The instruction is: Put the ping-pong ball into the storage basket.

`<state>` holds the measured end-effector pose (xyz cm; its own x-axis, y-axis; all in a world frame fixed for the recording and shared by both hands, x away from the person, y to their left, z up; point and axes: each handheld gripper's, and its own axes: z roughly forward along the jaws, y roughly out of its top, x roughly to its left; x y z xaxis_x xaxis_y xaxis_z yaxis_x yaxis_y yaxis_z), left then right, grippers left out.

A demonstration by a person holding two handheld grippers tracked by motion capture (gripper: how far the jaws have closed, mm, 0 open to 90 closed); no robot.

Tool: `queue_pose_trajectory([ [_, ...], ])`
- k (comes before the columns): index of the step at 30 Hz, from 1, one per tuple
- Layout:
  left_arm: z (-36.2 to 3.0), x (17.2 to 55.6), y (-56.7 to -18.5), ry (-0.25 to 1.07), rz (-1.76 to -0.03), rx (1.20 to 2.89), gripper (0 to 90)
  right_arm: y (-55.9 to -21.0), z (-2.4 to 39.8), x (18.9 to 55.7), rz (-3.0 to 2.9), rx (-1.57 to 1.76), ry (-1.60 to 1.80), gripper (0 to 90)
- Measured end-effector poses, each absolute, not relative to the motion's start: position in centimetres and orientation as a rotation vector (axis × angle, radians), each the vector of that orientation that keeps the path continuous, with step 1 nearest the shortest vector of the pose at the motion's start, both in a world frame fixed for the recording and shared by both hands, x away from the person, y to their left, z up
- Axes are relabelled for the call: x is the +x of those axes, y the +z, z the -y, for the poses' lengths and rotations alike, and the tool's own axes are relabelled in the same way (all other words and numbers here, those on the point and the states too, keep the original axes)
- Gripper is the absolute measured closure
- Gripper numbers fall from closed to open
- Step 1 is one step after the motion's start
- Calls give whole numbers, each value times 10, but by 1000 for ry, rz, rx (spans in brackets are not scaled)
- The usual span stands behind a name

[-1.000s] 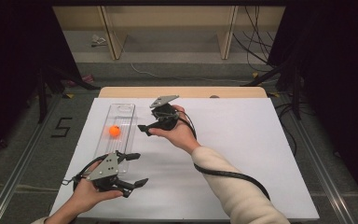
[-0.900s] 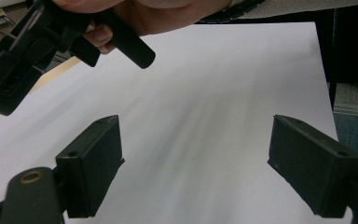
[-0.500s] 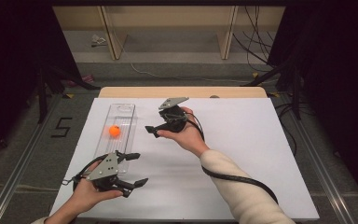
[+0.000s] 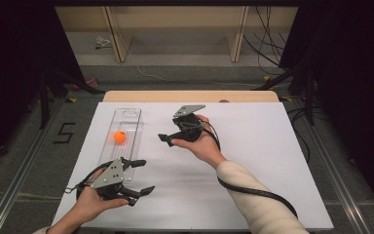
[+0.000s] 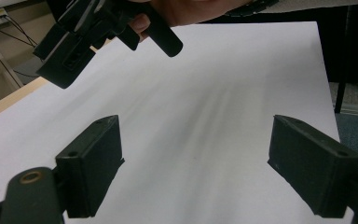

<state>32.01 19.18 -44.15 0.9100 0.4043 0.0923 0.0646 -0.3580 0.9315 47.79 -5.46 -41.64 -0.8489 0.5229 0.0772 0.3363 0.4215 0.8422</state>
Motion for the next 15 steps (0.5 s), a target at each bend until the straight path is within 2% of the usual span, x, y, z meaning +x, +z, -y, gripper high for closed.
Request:
queue_pose_trajectory([
  [15,-192,320,-442,370,-347,1916,169,-421,75,471,-2469,784,1382,163],
])
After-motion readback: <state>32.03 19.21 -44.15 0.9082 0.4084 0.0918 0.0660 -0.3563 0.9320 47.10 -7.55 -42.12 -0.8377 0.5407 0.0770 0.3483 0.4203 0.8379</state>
